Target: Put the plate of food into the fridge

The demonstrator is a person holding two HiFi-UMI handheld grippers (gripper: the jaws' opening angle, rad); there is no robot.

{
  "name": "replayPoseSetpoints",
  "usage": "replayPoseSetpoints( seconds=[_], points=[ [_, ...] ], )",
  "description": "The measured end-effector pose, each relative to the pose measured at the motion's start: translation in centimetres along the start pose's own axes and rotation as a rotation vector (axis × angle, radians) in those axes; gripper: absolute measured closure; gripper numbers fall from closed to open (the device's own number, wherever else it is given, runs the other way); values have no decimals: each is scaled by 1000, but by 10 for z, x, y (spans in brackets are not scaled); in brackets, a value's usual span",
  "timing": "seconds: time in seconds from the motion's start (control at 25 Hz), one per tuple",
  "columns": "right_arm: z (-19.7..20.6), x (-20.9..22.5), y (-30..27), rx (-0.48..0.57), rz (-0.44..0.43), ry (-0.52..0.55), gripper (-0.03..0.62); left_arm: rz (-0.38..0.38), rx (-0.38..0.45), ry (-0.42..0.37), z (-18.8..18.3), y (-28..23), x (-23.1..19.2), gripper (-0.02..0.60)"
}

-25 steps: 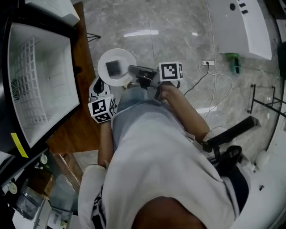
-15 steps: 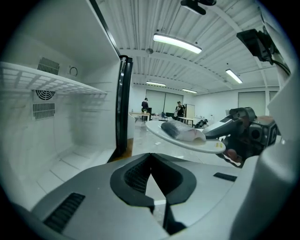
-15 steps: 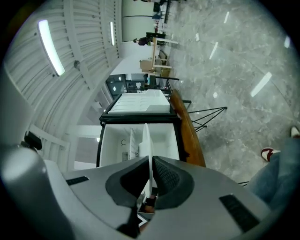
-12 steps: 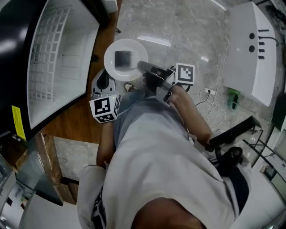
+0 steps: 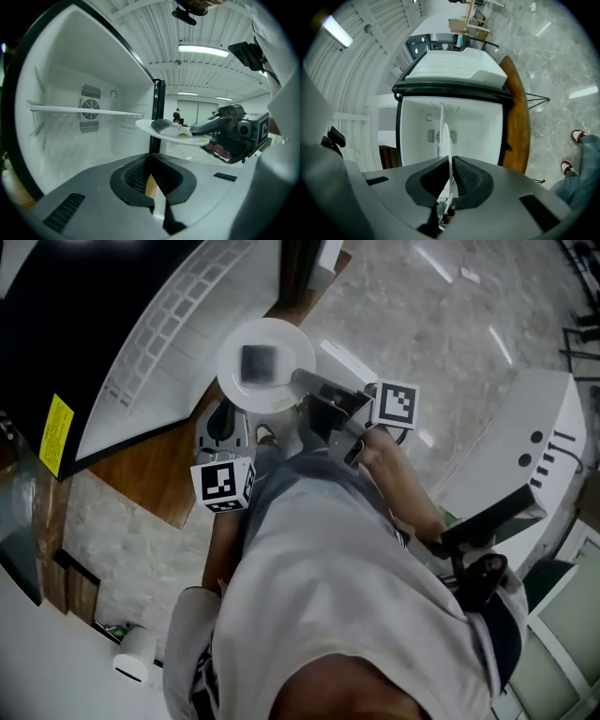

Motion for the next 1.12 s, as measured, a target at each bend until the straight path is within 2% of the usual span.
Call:
replayPoseSetpoints(
  seconds=[0.12, 0.32, 0.52, 0.64, 0.76, 0.92, 1.0, 1.12],
  points=[
    [-20, -26, -35, -105, -15, 25, 565, -109, 2, 35, -13, 3, -4, 563],
    [-40, -57, -80, -210, 1, 54, 563, -219, 18, 55, -32, 2, -1, 563],
    [-53, -74, -137, -322, 30, 23, 565, -340, 58, 46, -54, -11, -11, 561],
    [-57, -70, -153, -377, 46, 0, 563, -406, 90, 41, -66, -21, -4, 562],
    [-53, -66, -153, -407, 68, -36, 563, -444, 114, 5, -75, -18, 9, 563],
    [-50, -73, -156, -448, 72, -6, 563, -482, 101, -122, -90, -13, 17, 563],
    [-50, -73, -156, -458, 63, 5, 563, -506, 95, -126, -92, -12, 19, 563],
    [-50, -71, -155, -474, 48, 2, 563, -528, 101, -85, -91, -13, 20, 563]
  ],
)
Point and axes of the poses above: the fingertips, and each gripper's own axes: y backward along the fingers, x to its right, z out of its underside, the point moved 10 cm from there along y, backward along the fingers, and after that the axes turned 11 degrees about -y, right-handed, at the moved point
